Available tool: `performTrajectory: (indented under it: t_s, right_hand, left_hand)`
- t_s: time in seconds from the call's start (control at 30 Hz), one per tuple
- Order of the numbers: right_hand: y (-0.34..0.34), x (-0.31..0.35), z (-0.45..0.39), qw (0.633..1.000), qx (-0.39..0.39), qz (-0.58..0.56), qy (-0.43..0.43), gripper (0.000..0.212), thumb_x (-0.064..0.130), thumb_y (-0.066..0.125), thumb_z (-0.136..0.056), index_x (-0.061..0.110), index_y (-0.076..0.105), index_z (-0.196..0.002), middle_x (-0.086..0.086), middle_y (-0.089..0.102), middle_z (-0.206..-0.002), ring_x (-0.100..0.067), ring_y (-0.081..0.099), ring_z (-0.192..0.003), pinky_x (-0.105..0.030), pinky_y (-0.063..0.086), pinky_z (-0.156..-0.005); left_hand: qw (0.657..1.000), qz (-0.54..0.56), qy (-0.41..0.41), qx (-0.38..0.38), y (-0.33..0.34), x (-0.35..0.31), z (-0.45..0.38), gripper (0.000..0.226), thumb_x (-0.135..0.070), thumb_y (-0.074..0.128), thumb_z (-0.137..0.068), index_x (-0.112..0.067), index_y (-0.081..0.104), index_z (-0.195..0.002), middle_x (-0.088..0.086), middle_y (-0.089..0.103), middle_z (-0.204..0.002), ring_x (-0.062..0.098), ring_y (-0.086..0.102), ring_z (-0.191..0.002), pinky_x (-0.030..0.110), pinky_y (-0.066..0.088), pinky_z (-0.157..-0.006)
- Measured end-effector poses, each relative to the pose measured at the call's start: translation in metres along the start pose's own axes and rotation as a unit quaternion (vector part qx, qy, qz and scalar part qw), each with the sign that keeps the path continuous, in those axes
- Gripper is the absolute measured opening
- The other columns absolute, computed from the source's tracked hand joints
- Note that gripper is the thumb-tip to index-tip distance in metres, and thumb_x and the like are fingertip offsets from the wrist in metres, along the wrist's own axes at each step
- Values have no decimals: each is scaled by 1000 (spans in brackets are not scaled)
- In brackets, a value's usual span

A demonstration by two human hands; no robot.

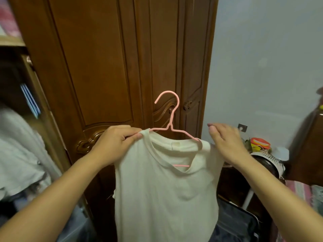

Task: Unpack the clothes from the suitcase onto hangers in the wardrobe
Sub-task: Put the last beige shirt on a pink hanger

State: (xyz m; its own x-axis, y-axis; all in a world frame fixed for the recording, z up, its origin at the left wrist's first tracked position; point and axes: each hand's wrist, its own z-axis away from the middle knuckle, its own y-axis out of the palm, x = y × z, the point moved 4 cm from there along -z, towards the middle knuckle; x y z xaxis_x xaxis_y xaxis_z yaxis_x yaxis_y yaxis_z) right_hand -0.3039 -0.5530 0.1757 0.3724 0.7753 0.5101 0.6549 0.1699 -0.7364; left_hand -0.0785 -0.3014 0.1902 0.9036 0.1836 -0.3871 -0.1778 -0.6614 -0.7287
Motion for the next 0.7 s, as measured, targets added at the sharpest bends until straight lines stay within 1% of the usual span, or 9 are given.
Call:
performTrajectory:
  t_s: [0.03,0.1,0.17,0.27,0.37,0.43,0.5,0.57,0.7]
  right_hand:
    - [5,17,6,996,50,-33,-60,42,47,30,-104,30,59,-129,13,58,-120,-11,52,-116,-32,38,-97]
    - [18,39,16,982,125,-6,-143,32,53,27,-101,40,55,-108,20,60,-96,-2,58,-88,-19,40,-72]
    - [23,37,13,977,52,72,-195,34,54,22,-97,32,46,-87,15,49,-69,-2,46,-59,-20,27,-51]
    - [12,22,3,977,-55,82,-191,39,46,31,-102,18,56,-89,8,51,-68,-13,41,-57,-29,26,-50]
    - [20,24,0,968,-4,86,-235,33,44,36,-104,24,54,-86,14,48,-67,-9,42,-56,-24,26,-50]
    - [27,33,-3,973,46,32,-224,25,43,45,-101,29,59,-85,16,54,-67,-3,51,-60,-22,30,-53]
    - [28,46,-6,978,71,-52,-191,21,37,58,-98,26,71,-86,15,63,-68,-2,59,-66,-17,37,-55]
    - [28,59,-6,972,118,-105,-174,21,38,64,-95,25,78,-87,12,70,-73,-1,63,-72,-16,44,-58]
    - [20,58,-2,947,275,-121,-112,26,36,60,-98,27,76,-80,22,66,-64,2,58,-56,-18,44,-51]
  left_hand:
    - [1000,3,-9,-5,2,0,1,22,-37,60,-99,-41,74,-115,-21,68,-87,0,62,-87,35,53,-79]
    - [1000,19,-14,-6,3,-1,3,22,-36,61,-98,-39,74,-115,-23,70,-93,-1,63,-92,32,53,-84]
    - [1000,12,11,15,-1,1,9,23,-35,61,-99,-38,73,-119,-24,69,-102,-2,63,-100,28,51,-87]
    - [994,-79,21,74,-14,25,30,25,-43,51,-101,-43,65,-122,-29,59,-100,-5,55,-98,30,49,-82]
    - [976,-124,-73,163,-27,61,47,51,-78,35,-89,-41,67,-107,-20,55,-96,-1,53,-93,39,50,-87]
    - [957,-151,-115,220,-22,62,50,49,-69,47,-93,-46,55,-135,-17,52,-117,2,47,-111,34,41,-105]
    - [978,-61,-94,177,-12,35,44,58,-53,56,-96,-44,38,-150,-15,50,-127,2,45,-117,27,36,-105]
    - [992,-22,-40,117,5,2,35,37,-51,48,-101,-44,52,-137,-16,61,-118,1,56,-107,29,46,-95]
    - [986,-167,25,11,8,-15,37,27,-44,34,-105,-32,57,-113,-6,70,-97,18,66,-88,44,55,-73]
